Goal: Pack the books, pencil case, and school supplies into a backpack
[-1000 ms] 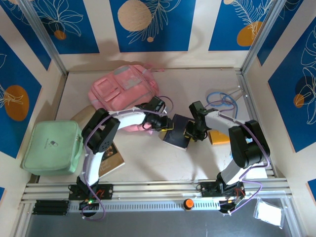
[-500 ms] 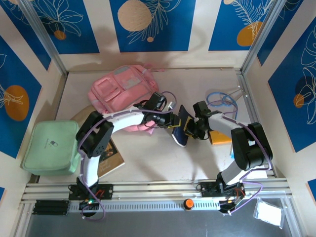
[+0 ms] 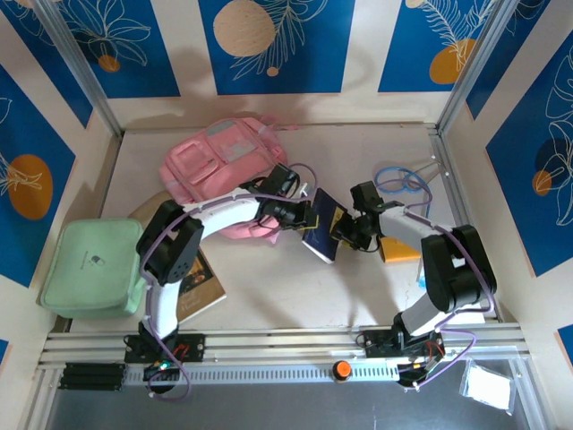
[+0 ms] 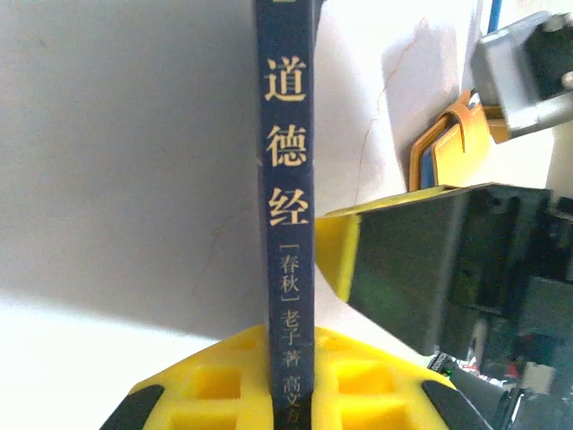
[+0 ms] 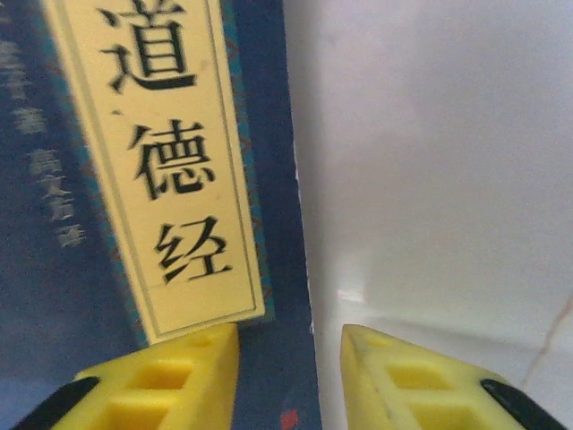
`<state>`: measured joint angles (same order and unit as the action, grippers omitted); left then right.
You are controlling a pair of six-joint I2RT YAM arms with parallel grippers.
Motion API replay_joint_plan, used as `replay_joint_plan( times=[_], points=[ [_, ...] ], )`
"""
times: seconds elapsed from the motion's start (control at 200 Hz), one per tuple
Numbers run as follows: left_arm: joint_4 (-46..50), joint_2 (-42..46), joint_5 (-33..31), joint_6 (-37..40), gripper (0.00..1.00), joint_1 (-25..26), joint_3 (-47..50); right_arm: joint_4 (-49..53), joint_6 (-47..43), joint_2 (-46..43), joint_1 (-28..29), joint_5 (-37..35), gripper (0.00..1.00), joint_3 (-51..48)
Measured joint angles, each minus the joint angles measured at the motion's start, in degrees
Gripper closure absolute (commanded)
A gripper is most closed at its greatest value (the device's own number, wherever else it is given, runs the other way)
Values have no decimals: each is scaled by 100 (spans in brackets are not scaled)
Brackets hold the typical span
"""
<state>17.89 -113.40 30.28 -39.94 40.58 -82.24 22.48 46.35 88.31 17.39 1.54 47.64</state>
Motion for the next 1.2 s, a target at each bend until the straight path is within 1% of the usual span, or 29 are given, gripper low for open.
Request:
replay_joint_plan(
  times=[0.095,0.17,0.24,0.38,0.52,0.695,0.93,1.2],
  points=[
    [20,297,-98,61,100,-127,111,-330,96,-332,2,114,41,-48],
    [-4,719,-190,92,100,-315,313,-608,225,-496,7,221,34,-39],
    [-98,1237,-317,85,100,-562,584,-852,345,-518,26,380,30,11],
    [-584,2354,-649,-83,100,-1158,1279,-1261,638,-343,188,708,22,352],
    [-1078,3152,-1040,-385,100,-1624,1928,-1910,1036,-72,415,1058,16,723],
    [-1755,3668,-1388,-931,100,-2015,2627,-2675,1620,291,640,1412,14,986],
    [-2798,3980,-1582,-1757,100,-2426,3322,-3462,2347,708,953,1714,11,1344],
    [-4004,4006,-1598,-2697,100,-2498,3657,-4625,3285,1073,1281,1788,11,1493]
  ],
)
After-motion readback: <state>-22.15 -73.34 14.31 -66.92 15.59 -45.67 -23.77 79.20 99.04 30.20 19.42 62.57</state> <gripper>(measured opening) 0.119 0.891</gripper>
